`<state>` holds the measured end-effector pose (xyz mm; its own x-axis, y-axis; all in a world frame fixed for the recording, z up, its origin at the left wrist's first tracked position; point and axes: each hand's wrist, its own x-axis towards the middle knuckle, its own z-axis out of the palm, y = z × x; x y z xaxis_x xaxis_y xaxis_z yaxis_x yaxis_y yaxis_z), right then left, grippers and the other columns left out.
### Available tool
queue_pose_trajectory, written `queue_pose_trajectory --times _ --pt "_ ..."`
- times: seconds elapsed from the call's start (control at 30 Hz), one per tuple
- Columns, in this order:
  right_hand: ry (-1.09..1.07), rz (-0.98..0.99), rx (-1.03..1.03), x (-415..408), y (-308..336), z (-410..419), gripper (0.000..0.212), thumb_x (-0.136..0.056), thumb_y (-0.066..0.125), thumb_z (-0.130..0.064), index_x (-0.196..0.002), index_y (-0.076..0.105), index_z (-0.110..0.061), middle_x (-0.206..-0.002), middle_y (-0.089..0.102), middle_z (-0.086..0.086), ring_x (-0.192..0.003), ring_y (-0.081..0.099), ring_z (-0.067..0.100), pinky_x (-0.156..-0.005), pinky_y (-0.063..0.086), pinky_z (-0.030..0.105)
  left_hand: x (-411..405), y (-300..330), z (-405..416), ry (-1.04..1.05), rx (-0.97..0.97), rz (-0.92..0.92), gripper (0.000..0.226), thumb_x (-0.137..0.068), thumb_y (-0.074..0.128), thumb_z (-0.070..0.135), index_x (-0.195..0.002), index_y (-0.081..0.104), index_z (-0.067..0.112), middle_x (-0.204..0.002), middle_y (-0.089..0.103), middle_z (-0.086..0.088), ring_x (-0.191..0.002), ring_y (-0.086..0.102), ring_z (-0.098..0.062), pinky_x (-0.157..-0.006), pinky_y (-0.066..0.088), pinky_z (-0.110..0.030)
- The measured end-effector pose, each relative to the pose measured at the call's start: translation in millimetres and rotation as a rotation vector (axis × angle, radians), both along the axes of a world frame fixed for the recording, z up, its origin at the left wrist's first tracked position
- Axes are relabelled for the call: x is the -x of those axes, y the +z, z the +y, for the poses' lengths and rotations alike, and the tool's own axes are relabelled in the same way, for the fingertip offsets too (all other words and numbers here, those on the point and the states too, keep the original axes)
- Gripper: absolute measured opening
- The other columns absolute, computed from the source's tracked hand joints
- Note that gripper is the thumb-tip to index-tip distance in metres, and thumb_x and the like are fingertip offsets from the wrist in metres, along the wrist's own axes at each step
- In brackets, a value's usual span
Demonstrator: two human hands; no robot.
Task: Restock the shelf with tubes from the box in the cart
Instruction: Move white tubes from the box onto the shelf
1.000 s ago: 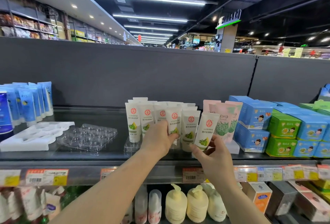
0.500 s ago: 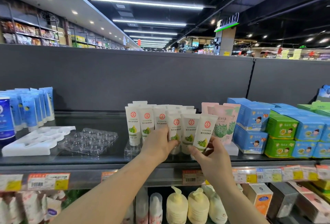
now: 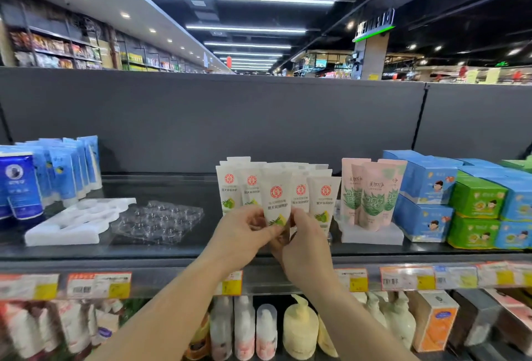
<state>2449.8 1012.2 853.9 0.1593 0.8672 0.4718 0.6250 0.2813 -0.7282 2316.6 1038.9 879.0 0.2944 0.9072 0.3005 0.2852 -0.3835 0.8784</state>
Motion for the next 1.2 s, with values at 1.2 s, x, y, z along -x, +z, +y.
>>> queue_pose_trajectory --times 1.2 --pt "0.033 0.125 -0.003 -9 0 8 0.013 -0.088 0.066 -0.019 -0.09 0.058 -0.029 -0.082 0.062 -0.012 -0.075 0.056 -0.003 -0.061 0.042 0.006 2 -12 26 0.256 -0.092 0.29 0.044 -0.086 0.066 0.044 -0.125 0.061 0.024 -0.116 0.066 0.011 -0.096 0.057 0.001 -0.09 0.047 -0.023"
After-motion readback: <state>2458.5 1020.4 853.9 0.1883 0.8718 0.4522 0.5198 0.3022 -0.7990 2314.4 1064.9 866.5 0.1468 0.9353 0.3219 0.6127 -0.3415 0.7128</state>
